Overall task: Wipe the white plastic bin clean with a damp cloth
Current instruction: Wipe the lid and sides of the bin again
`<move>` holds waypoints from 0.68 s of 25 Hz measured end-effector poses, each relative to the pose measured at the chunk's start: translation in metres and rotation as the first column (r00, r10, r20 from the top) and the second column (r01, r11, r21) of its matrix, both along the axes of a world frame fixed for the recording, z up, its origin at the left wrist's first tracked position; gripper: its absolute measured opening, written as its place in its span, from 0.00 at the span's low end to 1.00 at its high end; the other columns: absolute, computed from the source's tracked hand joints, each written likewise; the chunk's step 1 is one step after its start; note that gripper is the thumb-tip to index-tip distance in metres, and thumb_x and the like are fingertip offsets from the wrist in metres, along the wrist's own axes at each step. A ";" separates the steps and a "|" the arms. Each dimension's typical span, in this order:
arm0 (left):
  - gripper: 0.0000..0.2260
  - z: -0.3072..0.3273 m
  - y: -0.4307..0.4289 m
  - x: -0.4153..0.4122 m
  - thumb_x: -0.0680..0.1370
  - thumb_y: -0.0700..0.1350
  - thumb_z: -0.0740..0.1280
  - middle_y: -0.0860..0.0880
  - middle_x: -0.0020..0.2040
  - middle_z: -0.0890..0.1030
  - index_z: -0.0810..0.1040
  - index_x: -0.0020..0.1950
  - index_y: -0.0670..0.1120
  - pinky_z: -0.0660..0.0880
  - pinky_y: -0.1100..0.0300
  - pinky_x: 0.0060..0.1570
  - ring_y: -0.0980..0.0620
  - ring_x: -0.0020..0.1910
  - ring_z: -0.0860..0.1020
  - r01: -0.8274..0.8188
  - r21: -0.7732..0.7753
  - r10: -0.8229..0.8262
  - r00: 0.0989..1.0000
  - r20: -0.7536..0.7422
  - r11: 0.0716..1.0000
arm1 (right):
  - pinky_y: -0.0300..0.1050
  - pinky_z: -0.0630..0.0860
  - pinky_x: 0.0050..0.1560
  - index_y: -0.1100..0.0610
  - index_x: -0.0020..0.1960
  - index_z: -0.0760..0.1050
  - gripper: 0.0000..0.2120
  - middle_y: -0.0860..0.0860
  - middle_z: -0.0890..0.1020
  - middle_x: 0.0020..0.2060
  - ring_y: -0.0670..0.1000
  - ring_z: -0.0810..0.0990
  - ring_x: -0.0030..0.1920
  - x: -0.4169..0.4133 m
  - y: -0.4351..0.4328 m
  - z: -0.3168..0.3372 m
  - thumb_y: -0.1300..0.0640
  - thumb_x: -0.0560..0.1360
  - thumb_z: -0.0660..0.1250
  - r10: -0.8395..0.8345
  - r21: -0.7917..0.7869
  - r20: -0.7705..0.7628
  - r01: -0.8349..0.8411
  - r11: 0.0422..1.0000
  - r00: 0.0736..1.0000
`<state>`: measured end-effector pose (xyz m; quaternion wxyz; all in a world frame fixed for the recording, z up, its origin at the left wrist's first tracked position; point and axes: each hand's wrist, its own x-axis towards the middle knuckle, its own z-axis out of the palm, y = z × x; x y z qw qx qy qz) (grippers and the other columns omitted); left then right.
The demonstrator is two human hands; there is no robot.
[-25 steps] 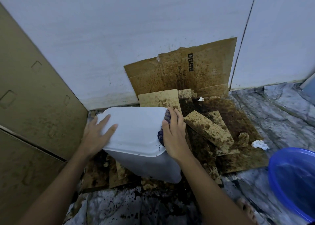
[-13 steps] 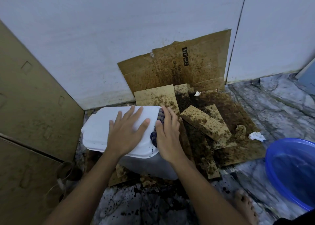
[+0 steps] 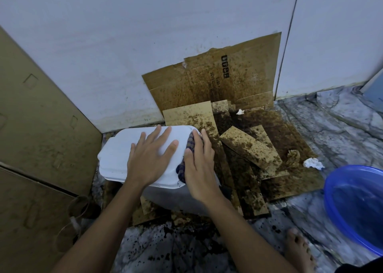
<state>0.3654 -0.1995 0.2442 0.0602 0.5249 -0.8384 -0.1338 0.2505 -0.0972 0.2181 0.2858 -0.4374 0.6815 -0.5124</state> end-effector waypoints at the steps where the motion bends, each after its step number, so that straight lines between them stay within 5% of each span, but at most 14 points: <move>1: 0.27 0.000 -0.001 0.000 0.81 0.69 0.47 0.60 0.83 0.52 0.53 0.80 0.66 0.46 0.37 0.77 0.46 0.82 0.49 -0.004 0.005 0.004 1.000 0.000 1.000 | 0.54 0.53 0.77 0.42 0.81 0.50 0.24 0.36 0.45 0.79 0.43 0.47 0.77 -0.005 -0.006 0.001 0.47 0.86 0.48 0.006 0.013 0.011 -0.006 1.000 1.000; 9: 0.27 0.002 -0.002 -0.004 0.81 0.69 0.47 0.60 0.83 0.53 0.54 0.80 0.66 0.46 0.38 0.77 0.47 0.82 0.49 -0.014 0.010 0.014 1.000 -0.012 1.000 | 0.56 0.54 0.78 0.48 0.78 0.62 0.21 0.43 0.50 0.81 0.49 0.50 0.78 -0.035 -0.042 0.009 0.51 0.85 0.50 -0.006 0.059 0.009 0.006 0.998 1.000; 17: 0.28 -0.001 -0.001 -0.007 0.80 0.69 0.47 0.60 0.83 0.52 0.54 0.80 0.67 0.45 0.39 0.78 0.48 0.82 0.49 -0.014 0.005 0.014 1.000 -0.001 1.000 | 0.54 0.52 0.78 0.45 0.81 0.51 0.24 0.38 0.44 0.80 0.45 0.45 0.78 -0.009 -0.005 0.005 0.49 0.86 0.48 -0.018 0.048 0.013 0.018 0.999 1.000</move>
